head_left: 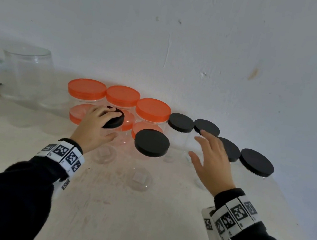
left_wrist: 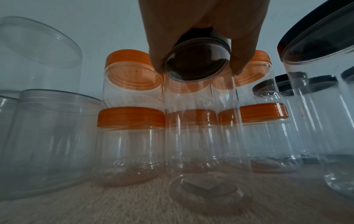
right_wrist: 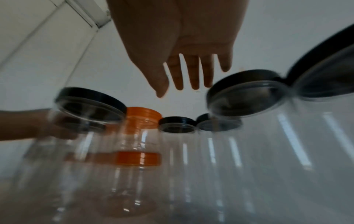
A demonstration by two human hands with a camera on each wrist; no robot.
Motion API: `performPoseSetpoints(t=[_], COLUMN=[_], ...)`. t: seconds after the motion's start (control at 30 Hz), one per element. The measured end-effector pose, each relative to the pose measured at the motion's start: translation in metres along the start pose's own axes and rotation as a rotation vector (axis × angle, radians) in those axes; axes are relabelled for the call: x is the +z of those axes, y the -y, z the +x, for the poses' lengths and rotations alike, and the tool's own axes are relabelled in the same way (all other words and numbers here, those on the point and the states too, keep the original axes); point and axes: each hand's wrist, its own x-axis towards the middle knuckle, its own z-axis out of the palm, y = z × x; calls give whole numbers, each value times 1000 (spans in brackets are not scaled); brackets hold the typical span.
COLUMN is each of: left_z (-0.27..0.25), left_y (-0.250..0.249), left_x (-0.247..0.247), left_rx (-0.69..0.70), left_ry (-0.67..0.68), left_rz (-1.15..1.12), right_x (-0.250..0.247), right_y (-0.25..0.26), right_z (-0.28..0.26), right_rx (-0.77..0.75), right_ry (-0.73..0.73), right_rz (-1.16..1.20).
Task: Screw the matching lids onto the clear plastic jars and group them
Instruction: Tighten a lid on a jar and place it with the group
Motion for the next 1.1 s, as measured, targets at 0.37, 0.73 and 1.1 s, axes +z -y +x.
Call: performPoseSetpoints(t=[0.37, 0.73, 1.1], left_z=[2, -13, 0], left_y=[0, -19, -74], left_x=[-12, -1, 47], left_rx=[14, 232, 343], left_ry=[88, 75, 165], left_rz=[100, 46, -126], right_x=[36, 16, -28], right_y=[88, 39, -8], right_z=[20, -3, -49], right_rx=[-137, -124, -70], right_ry=[286, 214, 200], right_rz=[188, 242, 217])
